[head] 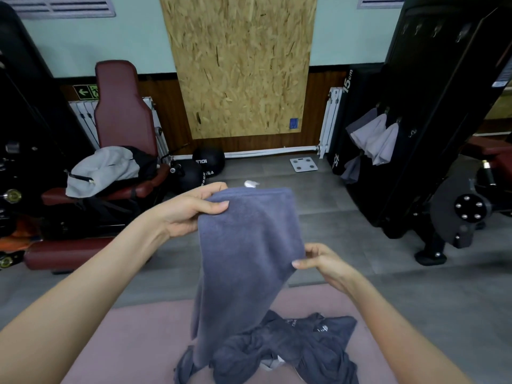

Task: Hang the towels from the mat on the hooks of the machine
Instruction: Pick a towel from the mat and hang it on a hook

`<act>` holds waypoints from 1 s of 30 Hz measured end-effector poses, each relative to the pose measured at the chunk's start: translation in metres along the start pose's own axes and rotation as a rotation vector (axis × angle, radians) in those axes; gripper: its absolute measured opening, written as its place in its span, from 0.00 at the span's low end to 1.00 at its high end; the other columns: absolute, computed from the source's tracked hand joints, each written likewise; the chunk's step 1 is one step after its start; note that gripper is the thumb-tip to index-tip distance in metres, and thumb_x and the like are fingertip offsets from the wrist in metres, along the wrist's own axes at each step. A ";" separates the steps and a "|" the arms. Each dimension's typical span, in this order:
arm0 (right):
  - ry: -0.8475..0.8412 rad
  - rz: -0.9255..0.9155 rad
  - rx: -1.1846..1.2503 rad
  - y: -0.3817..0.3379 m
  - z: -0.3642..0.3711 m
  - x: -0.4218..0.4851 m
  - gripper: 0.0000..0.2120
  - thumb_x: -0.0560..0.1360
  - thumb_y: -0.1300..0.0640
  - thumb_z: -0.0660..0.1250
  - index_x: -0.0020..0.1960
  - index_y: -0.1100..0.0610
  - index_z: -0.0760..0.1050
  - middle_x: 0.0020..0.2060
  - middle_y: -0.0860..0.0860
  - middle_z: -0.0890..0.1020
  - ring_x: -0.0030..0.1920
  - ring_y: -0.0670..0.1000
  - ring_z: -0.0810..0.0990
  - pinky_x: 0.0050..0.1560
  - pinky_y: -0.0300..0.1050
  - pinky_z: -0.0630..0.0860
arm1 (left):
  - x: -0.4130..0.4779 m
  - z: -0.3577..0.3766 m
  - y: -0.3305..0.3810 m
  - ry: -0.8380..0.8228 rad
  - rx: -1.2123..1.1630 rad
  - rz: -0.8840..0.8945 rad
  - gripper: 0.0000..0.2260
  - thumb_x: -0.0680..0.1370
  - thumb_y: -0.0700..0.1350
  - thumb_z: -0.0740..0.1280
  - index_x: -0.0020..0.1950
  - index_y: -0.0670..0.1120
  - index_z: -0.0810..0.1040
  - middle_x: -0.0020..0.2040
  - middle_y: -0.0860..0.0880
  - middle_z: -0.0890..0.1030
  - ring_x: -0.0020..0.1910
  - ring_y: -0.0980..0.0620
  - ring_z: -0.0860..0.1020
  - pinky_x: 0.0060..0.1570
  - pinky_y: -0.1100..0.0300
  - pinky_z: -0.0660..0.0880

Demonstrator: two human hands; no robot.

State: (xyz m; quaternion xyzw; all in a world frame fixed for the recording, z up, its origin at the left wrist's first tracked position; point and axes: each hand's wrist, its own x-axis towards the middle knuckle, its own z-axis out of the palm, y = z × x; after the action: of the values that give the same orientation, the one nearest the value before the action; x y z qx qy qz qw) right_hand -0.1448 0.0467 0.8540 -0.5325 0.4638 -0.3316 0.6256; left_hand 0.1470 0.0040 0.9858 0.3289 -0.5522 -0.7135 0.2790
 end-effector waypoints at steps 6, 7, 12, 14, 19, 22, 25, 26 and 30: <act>0.148 -0.037 0.106 0.013 0.017 0.003 0.14 0.70 0.60 0.72 0.54 0.62 0.77 0.49 0.53 0.84 0.50 0.47 0.82 0.49 0.36 0.75 | -0.017 -0.028 -0.002 0.264 0.206 -0.195 0.18 0.62 0.49 0.77 0.45 0.45 0.74 0.40 0.49 0.79 0.35 0.56 0.79 0.30 0.63 0.75; 0.169 -0.043 0.087 0.011 0.019 0.002 0.09 0.73 0.63 0.68 0.53 0.60 0.76 0.48 0.52 0.84 0.49 0.46 0.82 0.47 0.35 0.76 | -0.020 -0.033 -0.006 0.308 0.335 -0.254 0.15 0.66 0.49 0.74 0.46 0.45 0.73 0.41 0.49 0.77 0.36 0.56 0.79 0.30 0.62 0.75; 0.324 -0.086 -0.247 0.004 0.021 0.006 0.04 0.76 0.62 0.66 0.50 0.57 0.74 0.43 0.51 0.82 0.44 0.45 0.80 0.48 0.41 0.74 | -0.026 -0.050 -0.039 0.331 0.572 -0.446 0.12 0.78 0.47 0.66 0.54 0.39 0.72 0.48 0.44 0.78 0.45 0.48 0.79 0.46 0.47 0.81; 0.393 -0.121 -0.247 -0.005 0.020 0.006 0.04 0.75 0.64 0.66 0.49 0.57 0.75 0.41 0.49 0.82 0.40 0.40 0.79 0.45 0.35 0.73 | -0.025 -0.048 -0.045 0.346 0.370 -0.426 0.12 0.77 0.44 0.66 0.56 0.37 0.74 0.45 0.44 0.82 0.42 0.49 0.81 0.44 0.49 0.81; 0.434 -0.134 -0.145 -0.029 0.016 0.002 0.06 0.75 0.63 0.66 0.51 0.59 0.78 0.44 0.54 0.84 0.45 0.50 0.81 0.48 0.43 0.76 | -0.022 -0.054 -0.059 0.443 -0.357 -0.329 0.12 0.62 0.46 0.77 0.41 0.44 0.81 0.39 0.46 0.84 0.38 0.49 0.83 0.52 0.50 0.74; 0.448 -0.117 -0.098 -0.041 0.015 0.004 0.06 0.76 0.63 0.66 0.51 0.58 0.78 0.45 0.54 0.84 0.46 0.51 0.82 0.50 0.46 0.76 | -0.017 -0.055 -0.076 0.469 -0.495 -0.235 0.07 0.66 0.37 0.73 0.42 0.41 0.79 0.43 0.45 0.82 0.42 0.48 0.82 0.53 0.53 0.74; 0.442 -0.096 -0.096 -0.049 0.017 0.007 0.06 0.75 0.63 0.66 0.51 0.58 0.79 0.46 0.55 0.84 0.48 0.53 0.82 0.53 0.50 0.76 | -0.006 -0.044 -0.090 0.621 -0.322 -0.137 0.12 0.74 0.28 0.61 0.54 0.39 0.77 0.41 0.49 0.84 0.49 0.50 0.79 0.46 0.60 0.76; 0.434 -0.088 -0.096 -0.051 0.018 0.007 0.06 0.75 0.63 0.66 0.52 0.58 0.79 0.46 0.55 0.84 0.48 0.53 0.82 0.53 0.50 0.77 | -0.003 -0.043 -0.095 0.680 -0.280 -0.082 0.15 0.74 0.28 0.62 0.58 0.38 0.76 0.42 0.49 0.84 0.49 0.50 0.79 0.45 0.60 0.77; 0.413 -0.085 -0.061 -0.058 0.019 0.005 0.07 0.76 0.64 0.66 0.53 0.58 0.79 0.44 0.54 0.84 0.45 0.51 0.82 0.49 0.47 0.78 | 0.006 -0.033 -0.107 0.759 -0.236 0.090 0.13 0.78 0.34 0.63 0.59 0.47 0.73 0.43 0.51 0.84 0.46 0.51 0.81 0.46 0.54 0.77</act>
State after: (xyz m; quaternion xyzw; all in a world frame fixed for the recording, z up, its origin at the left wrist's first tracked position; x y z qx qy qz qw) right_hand -0.1205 0.0368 0.9091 -0.4909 0.5691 -0.4456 0.4863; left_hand 0.1653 0.0050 0.8752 0.5102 -0.3382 -0.5870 0.5299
